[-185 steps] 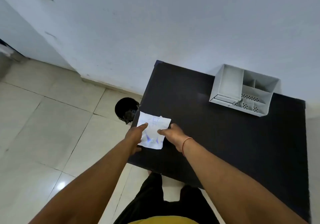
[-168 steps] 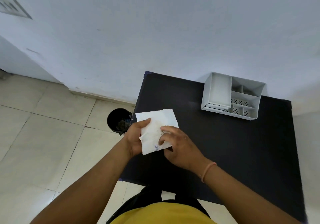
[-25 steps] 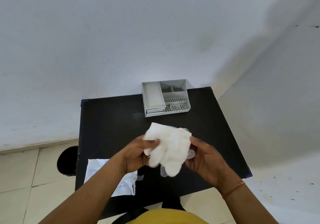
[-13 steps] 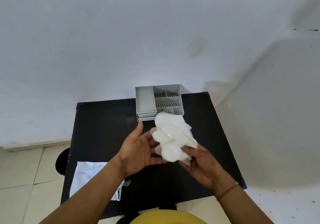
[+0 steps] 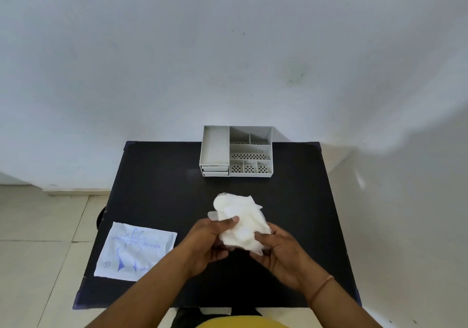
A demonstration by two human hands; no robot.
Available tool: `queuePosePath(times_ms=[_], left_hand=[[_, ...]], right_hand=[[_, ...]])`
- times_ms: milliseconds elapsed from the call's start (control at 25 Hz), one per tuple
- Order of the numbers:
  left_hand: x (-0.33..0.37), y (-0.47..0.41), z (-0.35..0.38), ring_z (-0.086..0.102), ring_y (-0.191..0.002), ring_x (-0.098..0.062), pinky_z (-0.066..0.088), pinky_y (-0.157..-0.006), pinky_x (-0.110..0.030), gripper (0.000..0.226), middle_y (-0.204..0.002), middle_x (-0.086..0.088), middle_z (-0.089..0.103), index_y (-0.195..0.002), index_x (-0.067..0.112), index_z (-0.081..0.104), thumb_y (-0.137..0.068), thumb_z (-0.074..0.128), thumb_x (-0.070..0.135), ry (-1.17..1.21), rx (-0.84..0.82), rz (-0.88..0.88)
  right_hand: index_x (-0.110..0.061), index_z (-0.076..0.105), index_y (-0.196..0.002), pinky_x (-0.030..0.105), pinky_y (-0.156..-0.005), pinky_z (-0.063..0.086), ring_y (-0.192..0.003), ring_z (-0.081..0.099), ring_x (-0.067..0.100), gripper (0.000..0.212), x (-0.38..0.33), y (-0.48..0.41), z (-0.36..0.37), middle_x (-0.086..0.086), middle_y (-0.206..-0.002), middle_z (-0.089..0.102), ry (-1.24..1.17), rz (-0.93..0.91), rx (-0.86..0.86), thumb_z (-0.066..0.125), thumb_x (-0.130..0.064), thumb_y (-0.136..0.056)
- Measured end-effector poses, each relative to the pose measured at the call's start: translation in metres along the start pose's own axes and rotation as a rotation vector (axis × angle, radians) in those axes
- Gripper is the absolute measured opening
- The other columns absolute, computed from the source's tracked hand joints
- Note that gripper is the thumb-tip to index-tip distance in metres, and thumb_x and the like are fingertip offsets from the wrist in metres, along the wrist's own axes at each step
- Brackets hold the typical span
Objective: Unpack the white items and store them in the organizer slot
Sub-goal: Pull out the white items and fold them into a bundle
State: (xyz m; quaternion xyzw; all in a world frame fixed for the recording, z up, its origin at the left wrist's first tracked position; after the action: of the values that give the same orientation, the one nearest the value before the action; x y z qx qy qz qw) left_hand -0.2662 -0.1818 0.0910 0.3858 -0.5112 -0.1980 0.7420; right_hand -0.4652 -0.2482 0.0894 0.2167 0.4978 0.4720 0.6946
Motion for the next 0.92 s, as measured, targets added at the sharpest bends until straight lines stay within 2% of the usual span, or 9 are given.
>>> queuePosePath(times_ms=[160,280,360,400,480,600,680,800,920], left_hand=[[-0.013,0.001,0.004,0.073,-0.122,-0.041,0.063,-0.091,-0.051,0.082,-0.134,-0.021,0.076,-0.14,0.015,0.068,-0.076,0.089,0.061,0.237,-0.094,-0.095],[-0.016,0.002,0.002,0.057,-0.141,-0.05,0.043,-0.118,-0.068,0.089,-0.153,-0.026,0.061,-0.147,0.015,0.066,-0.085,0.069,0.079,0.478,-0.266,-0.036],[-0.012,0.004,-0.002,0.046,-0.149,-0.052,0.03,-0.125,-0.071,0.103,-0.162,-0.027,0.05,-0.155,0.011,0.056,-0.088,0.05,0.089,0.653,-0.363,-0.02],[-0.009,0.004,-0.005,0.046,-0.149,-0.053,0.03,-0.124,-0.072,0.104,-0.162,-0.027,0.051,-0.156,0.01,0.055,-0.089,0.047,0.09,0.721,-0.357,-0.011],[-0.003,0.0,-0.011,0.06,-0.138,-0.05,0.043,-0.117,-0.07,0.086,-0.151,-0.024,0.064,-0.15,0.011,0.061,-0.097,0.047,0.077,0.675,-0.192,0.015],[0.01,-0.006,-0.018,0.078,-0.115,-0.04,0.061,-0.099,-0.062,0.043,-0.126,-0.016,0.081,-0.135,0.011,0.07,-0.106,0.062,0.042,0.314,0.071,0.048],[0.018,-0.01,-0.021,0.079,-0.109,-0.037,0.061,-0.1,-0.062,0.032,-0.117,-0.014,0.084,-0.13,0.007,0.072,-0.103,0.071,0.023,0.094,0.186,0.108],[0.027,-0.014,-0.029,0.079,-0.109,-0.035,0.061,-0.101,-0.062,0.026,-0.116,-0.014,0.083,-0.122,0.007,0.075,-0.1,0.076,0.02,0.005,0.234,0.171],[0.031,-0.023,-0.04,0.078,-0.111,-0.038,0.062,-0.098,-0.062,0.033,-0.118,-0.016,0.083,-0.123,0.009,0.076,-0.094,0.082,0.024,0.059,0.126,0.175]], right_hand=[[-0.002,0.066,-0.129,0.033,-0.06,0.066,-0.091,0.079,0.034,0.029,0.001,-0.005,-0.003,0.025,-0.116,0.078,-0.023,0.101,-0.1,0.061,-0.002,-0.101],[0.0,0.066,-0.13,0.029,-0.055,0.065,-0.079,0.077,0.028,0.029,0.006,-0.009,0.004,0.026,-0.113,0.077,-0.072,0.164,-0.165,0.052,-0.001,-0.105],[0.0,0.066,-0.131,0.029,-0.053,0.064,-0.073,0.075,0.026,0.031,0.006,-0.013,0.01,0.026,-0.109,0.077,-0.127,0.165,-0.179,0.049,0.001,-0.105],[0.0,0.065,-0.132,0.029,-0.053,0.064,-0.072,0.074,0.025,0.032,0.005,-0.015,0.015,0.026,-0.108,0.076,-0.153,0.157,-0.177,0.049,0.002,-0.104],[-0.002,0.065,-0.132,0.03,-0.054,0.064,-0.076,0.074,0.027,0.033,0.003,-0.019,0.026,0.026,-0.113,0.075,-0.157,0.132,-0.171,0.051,0.001,-0.103],[-0.008,0.066,-0.13,0.037,-0.063,0.066,-0.097,0.077,0.038,0.031,0.0,-0.025,0.04,0.023,-0.123,0.076,0.057,0.055,-0.13,0.059,-0.002,-0.101],[-0.013,0.066,-0.129,0.045,-0.073,0.066,-0.105,0.077,0.038,0.03,-0.004,-0.027,0.046,0.017,-0.119,0.079,0.199,-0.003,-0.119,0.065,-0.01,-0.1],[-0.017,0.067,-0.129,0.05,-0.081,0.066,-0.106,0.078,0.035,0.028,-0.008,-0.034,0.053,0.013,-0.118,0.08,0.21,-0.028,-0.105,0.067,-0.016,-0.1],[-0.017,0.068,-0.129,0.048,-0.077,0.066,-0.102,0.079,0.03,0.029,-0.009,-0.043,0.057,0.01,-0.116,0.081,0.255,-0.074,-0.017,0.068,-0.012,-0.1]])
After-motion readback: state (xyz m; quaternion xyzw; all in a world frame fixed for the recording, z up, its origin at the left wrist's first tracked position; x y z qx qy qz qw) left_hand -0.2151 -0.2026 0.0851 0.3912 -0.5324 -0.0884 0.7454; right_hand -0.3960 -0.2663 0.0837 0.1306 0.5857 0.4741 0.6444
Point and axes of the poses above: each hand's wrist, its own y-axis away from the middle knuckle, its own z-axis out of the palm, x = y × z, the point moved 2 cm from there along -y, towards the middle knuckle
